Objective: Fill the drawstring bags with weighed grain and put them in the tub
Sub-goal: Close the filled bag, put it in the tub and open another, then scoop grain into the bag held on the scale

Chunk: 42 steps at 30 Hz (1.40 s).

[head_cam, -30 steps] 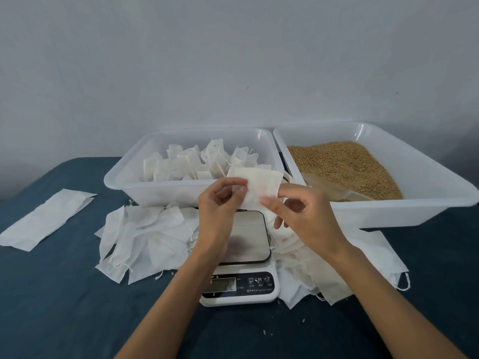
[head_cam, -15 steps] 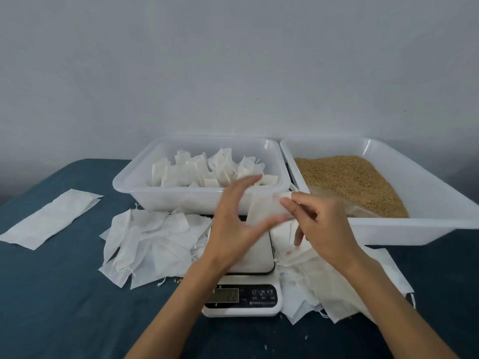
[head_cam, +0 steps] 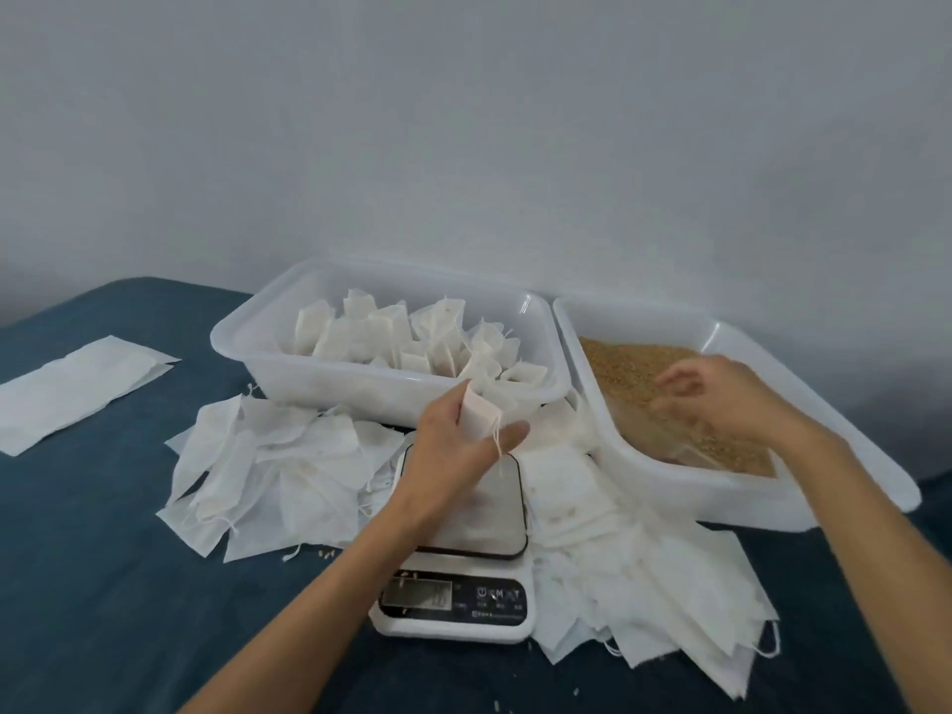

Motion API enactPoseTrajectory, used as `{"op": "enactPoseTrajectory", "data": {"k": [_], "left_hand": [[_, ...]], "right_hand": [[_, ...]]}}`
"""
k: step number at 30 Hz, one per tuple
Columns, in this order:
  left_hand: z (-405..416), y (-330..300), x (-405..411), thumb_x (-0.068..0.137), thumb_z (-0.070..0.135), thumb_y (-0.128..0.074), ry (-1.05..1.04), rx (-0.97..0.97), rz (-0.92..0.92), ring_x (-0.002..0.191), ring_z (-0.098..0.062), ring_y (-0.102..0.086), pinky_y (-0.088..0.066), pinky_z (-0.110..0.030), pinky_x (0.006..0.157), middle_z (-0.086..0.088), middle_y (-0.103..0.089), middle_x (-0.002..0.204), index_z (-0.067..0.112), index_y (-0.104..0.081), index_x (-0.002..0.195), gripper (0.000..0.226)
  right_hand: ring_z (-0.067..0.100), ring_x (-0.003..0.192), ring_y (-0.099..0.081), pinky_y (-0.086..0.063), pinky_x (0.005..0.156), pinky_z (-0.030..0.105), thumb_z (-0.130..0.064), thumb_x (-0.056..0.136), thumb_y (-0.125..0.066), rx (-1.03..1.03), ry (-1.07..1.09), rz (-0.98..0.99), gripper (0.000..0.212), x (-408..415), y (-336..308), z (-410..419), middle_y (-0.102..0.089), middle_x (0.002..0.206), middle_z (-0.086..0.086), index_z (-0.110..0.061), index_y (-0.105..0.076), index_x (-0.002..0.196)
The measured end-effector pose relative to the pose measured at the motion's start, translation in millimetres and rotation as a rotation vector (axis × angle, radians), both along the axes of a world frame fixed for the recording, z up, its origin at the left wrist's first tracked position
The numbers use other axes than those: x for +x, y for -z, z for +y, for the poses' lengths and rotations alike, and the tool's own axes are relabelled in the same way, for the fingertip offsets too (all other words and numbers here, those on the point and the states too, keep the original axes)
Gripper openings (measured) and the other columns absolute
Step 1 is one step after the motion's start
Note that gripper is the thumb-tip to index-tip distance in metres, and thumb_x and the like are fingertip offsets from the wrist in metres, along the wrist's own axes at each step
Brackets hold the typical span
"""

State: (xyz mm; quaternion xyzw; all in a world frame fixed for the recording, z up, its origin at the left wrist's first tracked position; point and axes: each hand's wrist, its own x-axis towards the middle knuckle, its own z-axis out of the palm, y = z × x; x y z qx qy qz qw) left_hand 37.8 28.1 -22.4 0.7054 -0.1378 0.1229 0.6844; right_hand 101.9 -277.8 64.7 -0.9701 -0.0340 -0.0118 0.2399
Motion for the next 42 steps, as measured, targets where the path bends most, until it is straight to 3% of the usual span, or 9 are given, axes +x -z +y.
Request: {"op": "enactPoseTrajectory", "data": {"k": [3, 6, 10, 13, 19, 25, 28, 34, 42], "left_hand": [[8.0, 3.8, 12.6, 0.078, 0.039, -0.084, 0.018, -0.005, 0.052, 0.084, -0.011, -0.07, -0.056, -0.03, 0.079, 0.004, -0.074, 0.089, 0.028, -0.07, 0.092, 0.023], [13.7, 8.5, 17.7, 0.078, 0.036, -0.087, 0.074, -0.013, 0.056, 0.088, -0.012, -0.072, -0.058, -0.027, 0.081, 0.0, -0.075, 0.094, 0.027, -0.071, 0.099, 0.027], [16.3, 16.1, 15.7, 0.078, 0.037, -0.088, 0.088, -0.008, 0.052, 0.092, -0.011, -0.073, -0.055, -0.02, 0.081, 0.003, -0.076, 0.095, 0.027, -0.072, 0.103, 0.032], [15.6, 15.0, 15.1, 0.075, 0.039, -0.087, 0.062, -0.025, 0.037, 0.088, -0.01, -0.072, -0.056, -0.02, 0.078, 0.002, -0.076, 0.093, 0.028, -0.073, 0.1, 0.031], [12.9, 12.7, 11.9, 0.074, 0.042, -0.085, 0.066, -0.032, 0.054, 0.088, -0.011, -0.072, -0.058, -0.023, 0.081, 0.002, -0.076, 0.094, 0.029, -0.072, 0.102, 0.034], [12.4, 9.8, 8.1, 0.074, 0.041, -0.085, 0.071, -0.056, 0.058, 0.09, -0.009, -0.074, -0.056, -0.019, 0.076, 0.004, -0.077, 0.096, 0.033, -0.073, 0.101, 0.031], [10.9, 10.0, 7.6, 0.075, 0.039, -0.085, 0.073, -0.033, 0.059, 0.088, -0.009, -0.073, -0.055, -0.019, 0.077, 0.004, -0.077, 0.094, 0.033, -0.072, 0.101, 0.029], [11.7, 10.4, 6.4, 0.072, 0.045, -0.084, 0.072, -0.016, 0.056, 0.089, -0.008, -0.073, -0.051, -0.02, 0.076, 0.005, -0.077, 0.095, 0.035, -0.072, 0.101, 0.033], [6.9, 14.7, 3.7, 0.071, 0.046, -0.084, 0.082, 0.01, 0.086, 0.086, -0.009, -0.071, -0.056, -0.039, 0.082, 0.003, -0.077, 0.095, 0.033, -0.071, 0.102, 0.035]], "right_hand": [[0.015, 0.083, -0.07, -0.059, 0.064, 0.03, -0.026, 0.09, -0.076, -0.114, -0.044, 0.214, 0.04, 19.3, 27.5, 4.7, -0.068, 0.114, -0.009, -0.019, -0.064, 0.127], [0.01, 0.087, -0.065, -0.058, 0.078, 0.032, -0.04, 0.085, -0.071, -0.317, -0.032, 0.149, 0.031, 36.7, 45.1, 22.1, -0.069, 0.101, -0.011, -0.024, -0.066, 0.112], [0.017, 0.083, -0.062, -0.051, 0.07, 0.034, -0.048, 0.091, -0.055, -0.545, -0.016, 0.083, 0.023, 46.3, 44.8, 31.5, -0.065, 0.095, -0.005, -0.027, -0.057, 0.1], [0.017, 0.092, -0.062, -0.055, 0.082, 0.035, -0.049, 0.08, -0.072, -0.534, 0.018, 0.123, 0.043, 41.3, 37.7, 17.8, -0.064, 0.105, -0.006, -0.023, -0.056, 0.11], [0.009, 0.058, -0.046, -0.034, 0.056, 0.021, -0.039, 0.086, -0.076, -0.474, 0.031, 0.283, 0.037, 28.8, 29.9, -32.9, -0.051, 0.062, -0.011, -0.025, -0.053, 0.061], [0.012, 0.072, -0.053, -0.044, 0.067, 0.027, -0.036, 0.095, -0.066, -0.548, 0.12, 0.18, 0.023, 23.7, 6.6, -64.1, -0.06, 0.083, -0.002, -0.015, -0.062, 0.086], [0.018, 0.093, -0.064, -0.05, 0.083, 0.034, -0.032, 0.091, -0.072, -0.827, 0.156, -0.008, 0.016, 16.1, -21.8, -63.9, -0.067, 0.104, -0.003, -0.026, -0.067, 0.105], [0.02, 0.09, -0.063, -0.033, 0.083, 0.034, -0.007, 0.091, -0.061, -1.278, 0.248, -0.123, 0.016, 14.9, -37.4, -41.2, -0.061, 0.094, -0.004, -0.022, -0.058, 0.089], [0.011, 0.066, -0.054, -0.042, 0.057, 0.025, -0.034, 0.091, -0.072, -0.927, 0.266, 0.175, 0.024, 25.0, -17.2, -48.5, -0.057, 0.08, -0.003, -0.015, -0.057, 0.094]]}}
